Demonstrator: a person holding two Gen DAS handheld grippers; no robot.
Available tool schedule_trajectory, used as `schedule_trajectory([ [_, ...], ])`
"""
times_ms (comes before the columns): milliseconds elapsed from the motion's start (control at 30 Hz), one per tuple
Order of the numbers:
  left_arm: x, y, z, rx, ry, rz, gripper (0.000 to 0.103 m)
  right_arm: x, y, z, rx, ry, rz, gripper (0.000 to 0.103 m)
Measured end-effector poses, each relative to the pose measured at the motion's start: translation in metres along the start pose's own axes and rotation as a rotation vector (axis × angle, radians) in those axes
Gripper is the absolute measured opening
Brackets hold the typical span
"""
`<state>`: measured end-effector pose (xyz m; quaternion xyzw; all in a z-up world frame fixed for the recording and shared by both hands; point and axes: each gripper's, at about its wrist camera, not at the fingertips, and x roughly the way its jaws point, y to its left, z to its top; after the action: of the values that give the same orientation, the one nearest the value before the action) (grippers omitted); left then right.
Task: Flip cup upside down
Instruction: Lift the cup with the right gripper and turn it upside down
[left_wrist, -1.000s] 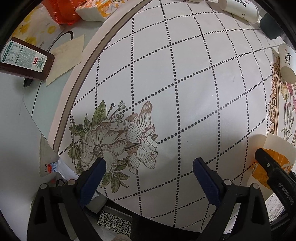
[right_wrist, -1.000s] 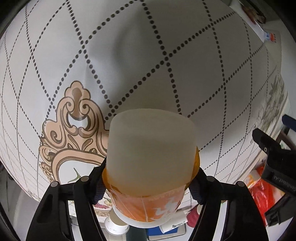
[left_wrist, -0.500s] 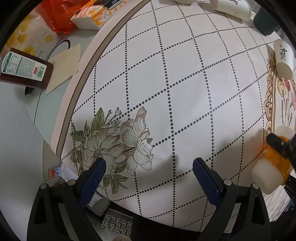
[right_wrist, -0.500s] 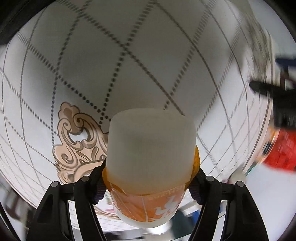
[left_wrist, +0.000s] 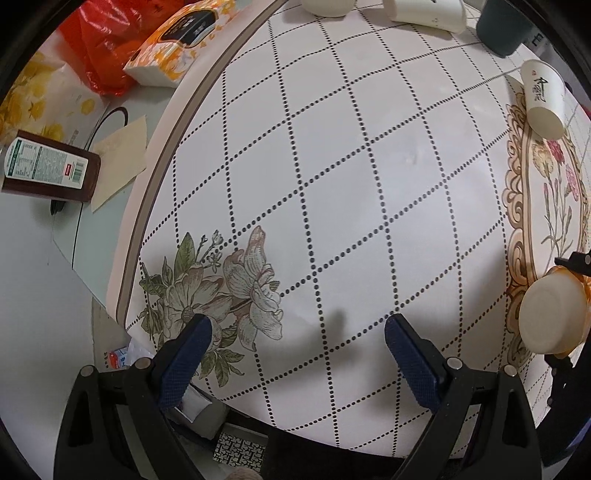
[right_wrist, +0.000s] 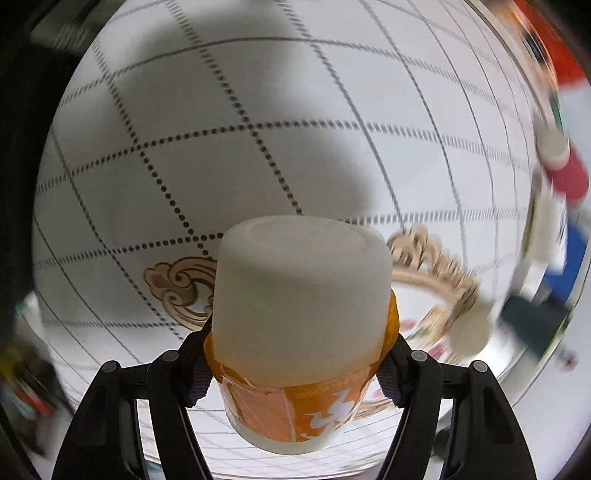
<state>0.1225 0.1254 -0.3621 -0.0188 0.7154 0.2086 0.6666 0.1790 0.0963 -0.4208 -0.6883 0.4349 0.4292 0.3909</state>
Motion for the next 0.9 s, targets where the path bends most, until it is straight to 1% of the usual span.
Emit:
schedule_trajectory([
  [100, -0.005, -0.007, -0.005, 0.015, -0.007, 0.001, 0.096, 0.006, -0.012, -0.010, 0.140, 0.006, 0.093, 0.074],
  [167, -0.008, -0.011, -0.007, 0.023, -0.011, 0.000, 0.096, 0.009, -0.019, -0.015, 0.208, 0.011, 0.136, 0.074],
  [200, -0.009, -0.014, -0.008, 0.026, -0.013, 0.000, 0.096, 0.012, -0.023, -0.018, 0.260, 0.016, 0.171, 0.074],
  [333, -0.013, -0.022, -0.013, 0.035, -0.019, -0.001, 0.096, 0.023, -0.039, -0.030, 0.429, 0.040, 0.265, 0.074],
  [367, -0.013, -0.020, -0.012, 0.037, -0.019, -0.002, 0.096, 0.029, -0.033, -0.040, 0.474, 0.050, 0.286, 0.074],
  [467, -0.012, -0.021, -0.014, 0.045, -0.022, -0.004, 0.096, 0.039, -0.039, -0.055, 0.611, 0.072, 0.363, 0.074],
  [500, -0.012, -0.022, -0.015, 0.047, -0.021, -0.005, 0.096, 0.044, -0.044, -0.074, 0.665, 0.081, 0.390, 0.074],
  [567, -0.013, -0.024, -0.017, 0.050, -0.020, -0.007, 0.096, 0.048, -0.049, -0.082, 0.731, 0.090, 0.432, 0.074],
  [633, -0.015, -0.027, -0.019, 0.053, -0.019, -0.008, 0.096, 0.057, -0.061, -0.097, 0.822, 0.115, 0.485, 0.074],
  [667, -0.015, -0.027, -0.020, 0.055, -0.019, -0.009, 0.096, 0.063, -0.065, -0.103, 0.863, 0.124, 0.517, 0.074],
  [700, -0.015, -0.027, -0.020, 0.057, -0.019, -0.009, 0.096, 0.071, -0.075, -0.116, 0.921, 0.134, 0.562, 0.074],
  [800, -0.017, -0.029, -0.022, 0.061, -0.021, -0.011, 0.096, 0.088, -0.089, -0.143, 1.029, 0.159, 0.643, 0.074],
  [900, -0.020, -0.033, -0.023, 0.062, -0.024, -0.012, 0.096, 0.103, -0.094, -0.161, 1.110, 0.180, 0.715, 0.074],
])
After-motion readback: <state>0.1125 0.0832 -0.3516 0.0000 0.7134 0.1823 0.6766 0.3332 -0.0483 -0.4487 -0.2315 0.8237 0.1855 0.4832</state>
